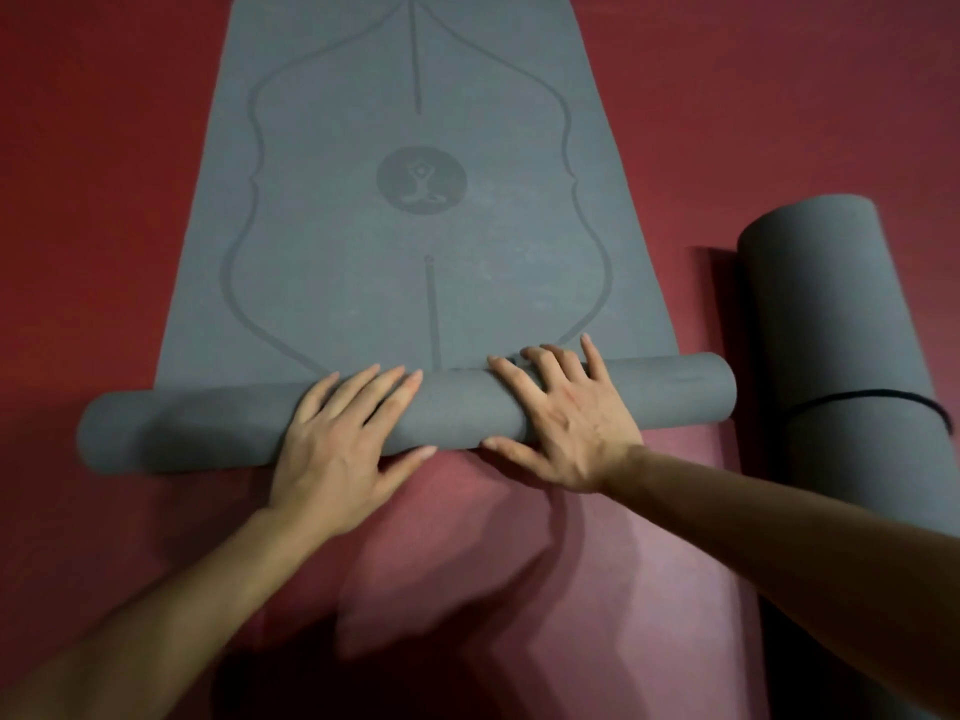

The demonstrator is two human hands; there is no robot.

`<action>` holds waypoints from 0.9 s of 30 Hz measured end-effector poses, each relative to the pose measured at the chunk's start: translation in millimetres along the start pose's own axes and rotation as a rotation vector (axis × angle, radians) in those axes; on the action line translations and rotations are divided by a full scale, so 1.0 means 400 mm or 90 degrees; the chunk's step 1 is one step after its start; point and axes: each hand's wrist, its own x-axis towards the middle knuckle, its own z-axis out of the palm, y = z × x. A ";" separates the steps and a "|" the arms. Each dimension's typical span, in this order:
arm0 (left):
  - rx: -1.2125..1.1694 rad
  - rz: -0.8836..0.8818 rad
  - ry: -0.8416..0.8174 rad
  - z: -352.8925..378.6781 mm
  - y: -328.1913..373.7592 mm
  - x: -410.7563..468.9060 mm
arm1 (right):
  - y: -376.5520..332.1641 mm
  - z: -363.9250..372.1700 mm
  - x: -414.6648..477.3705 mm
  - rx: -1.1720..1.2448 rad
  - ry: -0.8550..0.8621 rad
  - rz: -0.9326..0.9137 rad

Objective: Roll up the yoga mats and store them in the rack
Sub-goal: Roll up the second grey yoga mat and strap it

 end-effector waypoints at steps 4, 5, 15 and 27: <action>0.026 -0.010 -0.038 -0.004 -0.031 0.054 | -0.020 0.005 -0.035 0.038 0.063 0.043; 0.030 -0.013 -0.050 -0.008 -0.037 0.068 | -0.023 0.014 -0.053 0.042 0.076 0.036; 0.058 -0.045 -0.033 -0.006 -0.044 0.061 | 0.015 0.032 0.010 -0.018 0.021 0.025; 0.114 -0.051 -0.187 -0.034 -0.107 0.204 | 0.058 -0.016 0.141 0.018 -0.031 0.045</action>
